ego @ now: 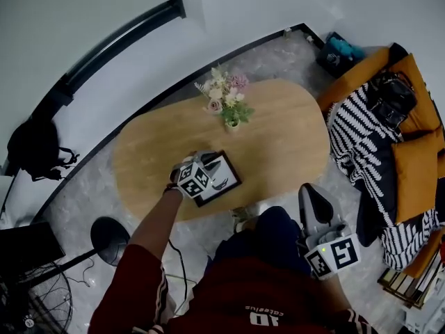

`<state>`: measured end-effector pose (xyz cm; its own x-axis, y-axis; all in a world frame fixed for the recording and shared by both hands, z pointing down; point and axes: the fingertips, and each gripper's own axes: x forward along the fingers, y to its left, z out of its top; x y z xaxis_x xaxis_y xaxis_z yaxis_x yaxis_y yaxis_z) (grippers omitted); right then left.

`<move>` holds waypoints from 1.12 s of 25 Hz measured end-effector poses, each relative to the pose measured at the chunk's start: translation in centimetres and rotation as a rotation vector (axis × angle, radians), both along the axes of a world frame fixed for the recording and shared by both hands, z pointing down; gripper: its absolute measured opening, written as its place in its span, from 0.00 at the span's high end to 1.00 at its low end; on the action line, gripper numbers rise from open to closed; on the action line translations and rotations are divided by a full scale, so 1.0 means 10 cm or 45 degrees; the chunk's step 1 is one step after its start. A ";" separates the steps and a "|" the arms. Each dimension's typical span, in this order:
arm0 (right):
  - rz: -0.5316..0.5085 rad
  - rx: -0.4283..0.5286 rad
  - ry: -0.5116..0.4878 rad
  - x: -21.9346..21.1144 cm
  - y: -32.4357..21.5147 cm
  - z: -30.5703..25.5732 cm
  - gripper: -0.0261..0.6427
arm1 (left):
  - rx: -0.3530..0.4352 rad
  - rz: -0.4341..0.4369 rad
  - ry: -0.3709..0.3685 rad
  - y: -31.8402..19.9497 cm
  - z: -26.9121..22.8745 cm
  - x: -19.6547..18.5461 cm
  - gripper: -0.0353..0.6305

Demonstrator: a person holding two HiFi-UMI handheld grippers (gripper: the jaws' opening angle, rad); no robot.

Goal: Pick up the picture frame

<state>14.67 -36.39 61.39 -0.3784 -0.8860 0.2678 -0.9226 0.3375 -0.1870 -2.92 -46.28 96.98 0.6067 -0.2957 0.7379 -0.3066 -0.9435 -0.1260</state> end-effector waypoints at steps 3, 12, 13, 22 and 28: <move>0.021 -0.005 -0.018 0.03 -0.04 0.11 0.97 | -0.029 0.011 -0.063 -0.07 0.26 -0.04 0.77; 0.059 -0.015 -0.055 0.11 -0.15 0.29 0.97 | -0.114 0.096 -0.179 -0.03 0.58 -0.06 0.84; 0.061 -0.015 -0.059 0.12 -0.17 0.30 0.97 | -0.142 0.078 -0.174 -0.01 0.59 -0.05 0.84; 0.048 -0.055 -0.089 0.01 -0.18 0.32 0.97 | -0.406 -0.069 -0.147 -0.05 0.58 -0.06 0.85; 0.061 -0.044 -0.066 0.05 -0.11 0.00 0.97 | -0.406 -0.094 -0.160 0.00 0.44 -0.07 0.85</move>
<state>15.18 -37.45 61.40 -0.3504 -0.8938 0.2798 -0.9261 0.2860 -0.2461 -3.67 -46.31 101.37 0.4909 -0.0778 0.8678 -0.3763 -0.9172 0.1307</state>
